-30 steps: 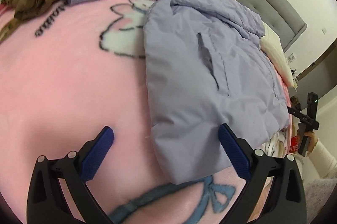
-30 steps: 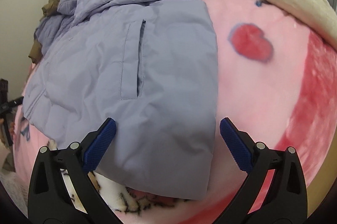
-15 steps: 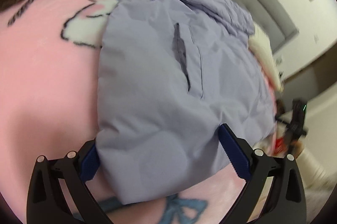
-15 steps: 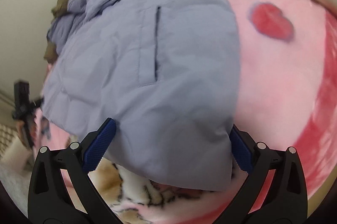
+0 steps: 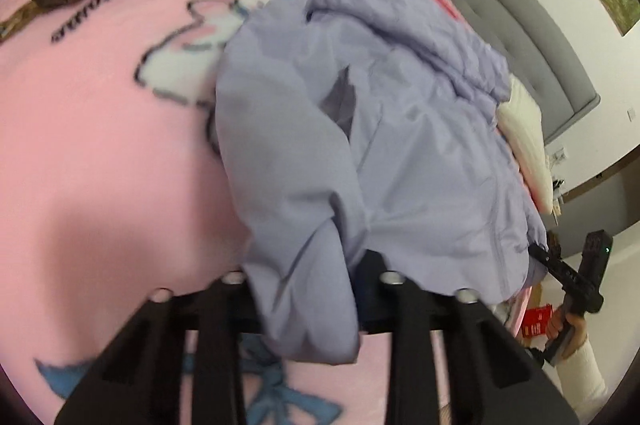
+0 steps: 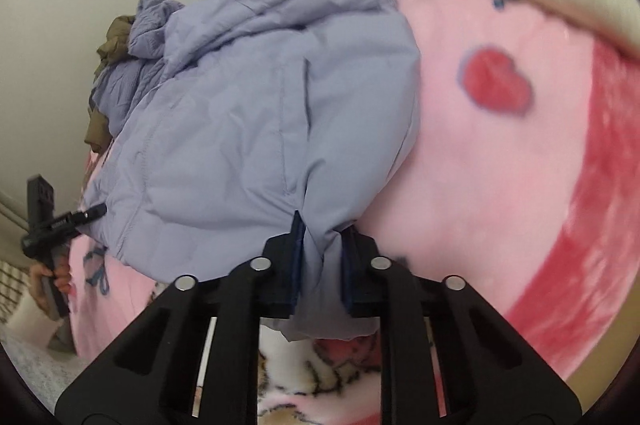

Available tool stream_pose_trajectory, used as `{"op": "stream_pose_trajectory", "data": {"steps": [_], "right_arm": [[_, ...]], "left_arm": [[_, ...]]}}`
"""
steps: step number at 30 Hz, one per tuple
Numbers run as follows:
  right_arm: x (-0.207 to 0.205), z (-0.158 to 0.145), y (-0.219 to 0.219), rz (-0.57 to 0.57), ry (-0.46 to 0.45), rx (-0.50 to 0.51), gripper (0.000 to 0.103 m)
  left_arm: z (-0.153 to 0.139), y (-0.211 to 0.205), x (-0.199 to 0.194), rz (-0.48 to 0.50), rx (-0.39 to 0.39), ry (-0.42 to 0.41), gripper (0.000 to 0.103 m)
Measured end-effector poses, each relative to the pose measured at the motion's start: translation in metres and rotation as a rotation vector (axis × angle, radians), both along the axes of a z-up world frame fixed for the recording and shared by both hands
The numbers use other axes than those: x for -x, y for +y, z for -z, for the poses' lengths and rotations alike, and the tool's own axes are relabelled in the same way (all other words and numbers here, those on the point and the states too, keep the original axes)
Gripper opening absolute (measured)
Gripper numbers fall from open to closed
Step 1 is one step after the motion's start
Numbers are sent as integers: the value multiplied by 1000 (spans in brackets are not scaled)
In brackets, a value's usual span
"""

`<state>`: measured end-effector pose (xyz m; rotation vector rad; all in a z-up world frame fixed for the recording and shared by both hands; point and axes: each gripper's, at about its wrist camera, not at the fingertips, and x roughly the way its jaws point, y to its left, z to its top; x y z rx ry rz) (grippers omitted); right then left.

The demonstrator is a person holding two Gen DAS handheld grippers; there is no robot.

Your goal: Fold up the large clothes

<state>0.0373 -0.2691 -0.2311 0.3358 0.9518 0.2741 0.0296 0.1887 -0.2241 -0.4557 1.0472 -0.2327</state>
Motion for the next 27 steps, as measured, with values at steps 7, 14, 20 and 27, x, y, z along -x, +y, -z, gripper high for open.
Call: {"op": "stream_pose_trajectory", "data": {"steps": [7, 14, 20, 27], "right_arm": [[20, -15, 2, -32, 21, 61, 10], [69, -24, -4, -77, 26, 95, 10], [66, -15, 2, -115, 2, 169, 25], [135, -19, 40, -375, -306, 715, 87]], "left_arm": [[-10, 13, 23, 3, -9, 58, 17], [-31, 22, 70, 32, -9, 93, 17], [-13, 2, 58, 105, -216, 18, 39], [-23, -23, 101, 282, -667, -279, 92]]}}
